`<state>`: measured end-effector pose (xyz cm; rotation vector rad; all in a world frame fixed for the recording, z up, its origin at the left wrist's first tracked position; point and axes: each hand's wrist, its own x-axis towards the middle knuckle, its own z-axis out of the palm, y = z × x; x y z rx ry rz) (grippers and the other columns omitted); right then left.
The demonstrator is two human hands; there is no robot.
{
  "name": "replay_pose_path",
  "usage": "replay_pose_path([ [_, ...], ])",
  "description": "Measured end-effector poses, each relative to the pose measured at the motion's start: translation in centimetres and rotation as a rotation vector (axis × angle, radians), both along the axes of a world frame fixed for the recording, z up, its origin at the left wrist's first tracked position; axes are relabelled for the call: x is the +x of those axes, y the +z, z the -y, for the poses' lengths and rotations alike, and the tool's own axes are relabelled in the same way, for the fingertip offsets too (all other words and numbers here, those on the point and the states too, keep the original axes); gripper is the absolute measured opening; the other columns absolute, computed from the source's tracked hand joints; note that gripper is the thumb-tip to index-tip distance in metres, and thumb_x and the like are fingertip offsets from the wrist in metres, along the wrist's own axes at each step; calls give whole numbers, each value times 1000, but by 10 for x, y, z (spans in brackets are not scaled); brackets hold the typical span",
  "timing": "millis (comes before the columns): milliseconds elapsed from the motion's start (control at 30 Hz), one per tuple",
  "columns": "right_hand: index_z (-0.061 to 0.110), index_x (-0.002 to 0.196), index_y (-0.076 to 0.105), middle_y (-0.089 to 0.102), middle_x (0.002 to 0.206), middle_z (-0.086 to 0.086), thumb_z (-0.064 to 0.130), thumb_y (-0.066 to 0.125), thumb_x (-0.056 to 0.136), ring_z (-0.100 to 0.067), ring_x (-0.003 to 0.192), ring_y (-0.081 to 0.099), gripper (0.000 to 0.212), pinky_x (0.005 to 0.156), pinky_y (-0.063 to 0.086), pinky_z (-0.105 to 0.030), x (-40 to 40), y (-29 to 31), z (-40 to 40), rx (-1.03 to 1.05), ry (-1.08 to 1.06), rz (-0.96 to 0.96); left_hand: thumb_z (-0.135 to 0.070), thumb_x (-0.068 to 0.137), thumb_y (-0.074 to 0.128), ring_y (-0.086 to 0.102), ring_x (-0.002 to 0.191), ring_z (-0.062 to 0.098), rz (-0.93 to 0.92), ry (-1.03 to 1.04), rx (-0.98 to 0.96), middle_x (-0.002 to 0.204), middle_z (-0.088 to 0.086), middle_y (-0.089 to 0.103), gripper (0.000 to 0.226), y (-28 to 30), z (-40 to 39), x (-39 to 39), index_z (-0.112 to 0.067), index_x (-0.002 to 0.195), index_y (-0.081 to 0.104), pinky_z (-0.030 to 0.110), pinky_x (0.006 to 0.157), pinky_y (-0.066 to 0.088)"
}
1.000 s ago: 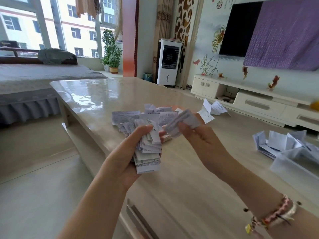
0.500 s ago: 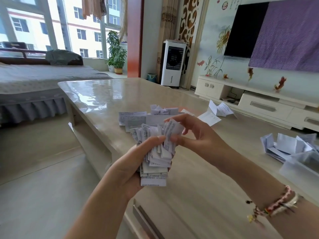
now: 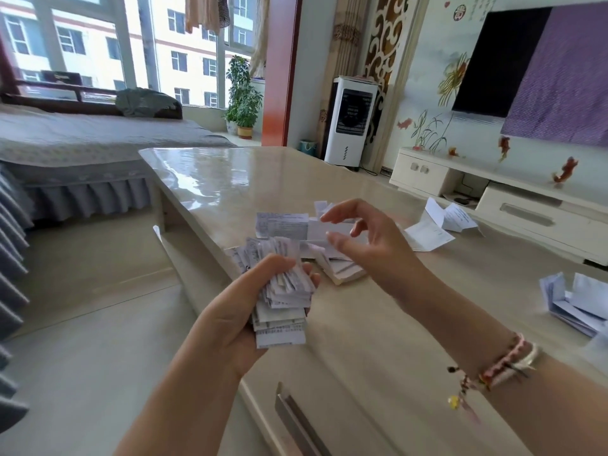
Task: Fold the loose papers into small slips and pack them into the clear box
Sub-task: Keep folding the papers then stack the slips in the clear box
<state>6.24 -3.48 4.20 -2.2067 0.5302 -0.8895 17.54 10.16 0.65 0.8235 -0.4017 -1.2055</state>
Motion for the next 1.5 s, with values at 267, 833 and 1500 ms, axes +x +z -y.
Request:
replay_pose_path([
  [267,31,115,64,53,128,2,34,61,90,-22,118,37,25,90,29,-34,37,-12,51,-537,-241,-599,-8,86,60,59,65,19,-68,138,126,80,11,59,7,-8,1,24,-3,91,59,25,60,55],
  [833,23,91,54,64,60,5,14,57,92,-12,49,61,9,51,51,-35,-8,2,-6,-242,-200,-110,-19,84,69,65,58,15,7,253,53,76,6,67,39,1,15,2,-3,118,60,24,51,53],
  [1500,15,91,62,70,71,1,26,72,83,-7,52,53,17,54,43,-20,-27,46,6,202,174,-479,-17,76,69,60,60,20,181,-166,2,77,15,63,29,8,7,-13,-6,103,69,26,56,54],
])
